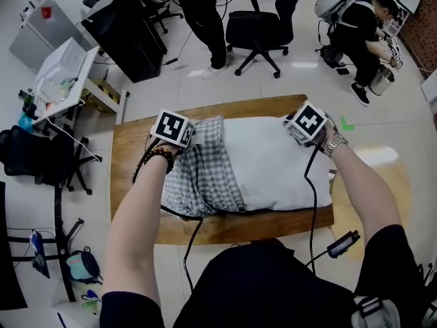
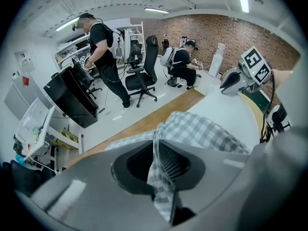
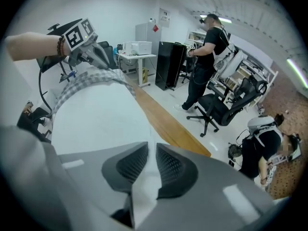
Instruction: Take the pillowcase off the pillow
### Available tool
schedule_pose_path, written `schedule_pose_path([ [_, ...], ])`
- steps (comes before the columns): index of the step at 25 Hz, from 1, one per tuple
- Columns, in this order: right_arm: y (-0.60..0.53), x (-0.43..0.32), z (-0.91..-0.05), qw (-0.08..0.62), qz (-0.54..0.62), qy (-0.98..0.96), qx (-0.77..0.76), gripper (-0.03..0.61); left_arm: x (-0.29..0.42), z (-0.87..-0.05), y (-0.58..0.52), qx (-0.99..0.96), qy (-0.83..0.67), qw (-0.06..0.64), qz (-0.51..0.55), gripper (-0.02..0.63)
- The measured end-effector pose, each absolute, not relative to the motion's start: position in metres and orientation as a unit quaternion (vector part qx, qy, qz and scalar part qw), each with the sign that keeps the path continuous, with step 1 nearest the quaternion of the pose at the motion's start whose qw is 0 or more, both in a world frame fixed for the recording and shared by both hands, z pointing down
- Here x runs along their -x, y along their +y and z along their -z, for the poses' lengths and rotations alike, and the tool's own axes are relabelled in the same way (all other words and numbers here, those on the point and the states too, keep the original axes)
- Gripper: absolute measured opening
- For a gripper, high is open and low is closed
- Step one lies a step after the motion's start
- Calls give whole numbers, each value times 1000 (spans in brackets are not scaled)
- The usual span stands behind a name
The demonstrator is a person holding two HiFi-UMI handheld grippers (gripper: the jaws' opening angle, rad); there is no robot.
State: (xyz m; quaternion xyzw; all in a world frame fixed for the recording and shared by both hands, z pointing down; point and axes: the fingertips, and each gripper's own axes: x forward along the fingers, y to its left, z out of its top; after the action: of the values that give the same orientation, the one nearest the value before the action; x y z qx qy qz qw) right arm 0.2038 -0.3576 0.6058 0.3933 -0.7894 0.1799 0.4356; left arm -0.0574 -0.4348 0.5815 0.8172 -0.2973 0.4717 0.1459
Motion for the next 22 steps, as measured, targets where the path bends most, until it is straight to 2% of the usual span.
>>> schedule_pose_path([
  [4,-354,-206,-608,444,-149,-780,-415,77,65,-576,-427,-819,-310,142,-461,41],
  [7,-345,-202,-604,438,-131,-780,-429,128,76,-574,-414,-823,-319,140,-449,41],
  [18,-276,-146,-567,416,-69,-799,-429,163,98,-562,-341,-847,-330,142,-391,54],
  [22,-247,-124,-575,418,-84,-806,-410,166,105,-559,-316,-851,-332,139,-383,57],
])
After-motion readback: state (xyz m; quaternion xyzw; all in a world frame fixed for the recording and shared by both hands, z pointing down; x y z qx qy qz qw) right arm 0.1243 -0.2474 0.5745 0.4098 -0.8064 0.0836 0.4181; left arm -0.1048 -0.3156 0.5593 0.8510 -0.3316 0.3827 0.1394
